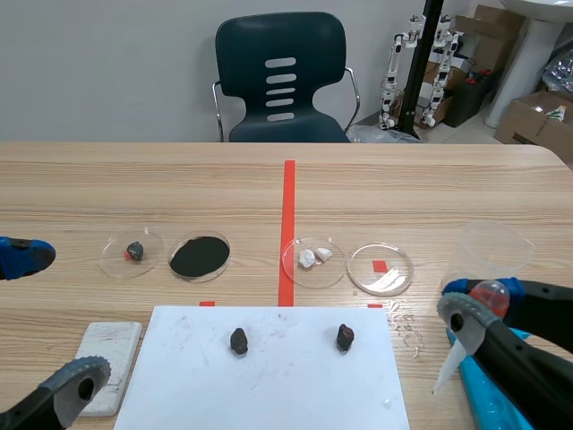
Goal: Put the dropper in the beaker
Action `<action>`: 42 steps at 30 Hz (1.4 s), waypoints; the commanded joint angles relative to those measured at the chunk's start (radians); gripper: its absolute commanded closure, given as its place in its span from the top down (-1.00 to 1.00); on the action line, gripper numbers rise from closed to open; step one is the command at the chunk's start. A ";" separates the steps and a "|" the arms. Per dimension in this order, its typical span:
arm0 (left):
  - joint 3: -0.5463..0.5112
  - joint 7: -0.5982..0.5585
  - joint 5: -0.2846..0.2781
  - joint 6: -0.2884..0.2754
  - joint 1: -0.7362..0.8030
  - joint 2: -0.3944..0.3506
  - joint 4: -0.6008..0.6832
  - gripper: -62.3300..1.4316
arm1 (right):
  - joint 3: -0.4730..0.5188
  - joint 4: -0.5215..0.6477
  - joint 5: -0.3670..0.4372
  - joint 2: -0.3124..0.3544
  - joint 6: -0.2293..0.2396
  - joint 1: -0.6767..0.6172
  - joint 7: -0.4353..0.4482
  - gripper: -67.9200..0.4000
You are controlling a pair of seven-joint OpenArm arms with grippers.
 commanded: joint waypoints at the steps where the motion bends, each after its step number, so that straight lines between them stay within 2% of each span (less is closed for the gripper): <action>1: -0.003 -0.014 -0.010 -0.001 -0.001 0.005 0.008 1.00 | -0.005 -0.002 0.015 0.000 0.001 0.010 0.015 -0.96; 10: -0.003 -0.014 -0.010 -0.001 -0.001 0.005 0.008 1.00 | -0.005 -0.002 0.020 0.000 -0.003 0.090 -0.016 -0.96; 13: -0.003 -0.014 -0.010 -0.001 -0.001 0.005 0.008 1.00 | -0.005 -0.002 0.019 0.000 -0.028 0.130 -0.046 -0.96; 16: -0.003 -0.014 -0.010 -0.001 -0.001 0.005 0.008 1.00 | -0.005 -0.002 0.028 0.000 -0.079 0.163 -0.046 -0.96; 20: -0.003 -0.014 -0.010 -0.001 -0.001 0.005 0.008 1.00 | -0.004 -0.003 0.089 0.000 -0.168 0.212 -0.049 -0.96; 26: -0.003 -0.014 -0.010 -0.001 -0.001 0.005 0.008 1.00 | 0.002 -0.025 0.224 0.000 -0.236 0.286 -0.139 -0.95; 28: -0.003 -0.014 -0.010 -0.001 -0.001 0.005 0.008 1.00 | 0.013 -0.050 0.286 0.000 -0.241 0.312 -0.163 -0.91; 31: -0.003 -0.014 -0.010 -0.001 -0.001 0.005 0.008 1.00 | 0.039 -0.102 0.341 0.000 -0.241 0.348 -0.166 -0.91; 34: -0.003 -0.014 -0.010 -0.001 -0.001 0.005 0.008 1.00 | 0.059 -0.162 0.374 0.000 -0.264 0.388 -0.169 -0.91; 42: -0.003 -0.014 -0.010 -0.001 -0.001 0.005 0.008 1.00 | 0.066 -0.306 0.386 0.032 -0.278 0.494 -0.177 -0.91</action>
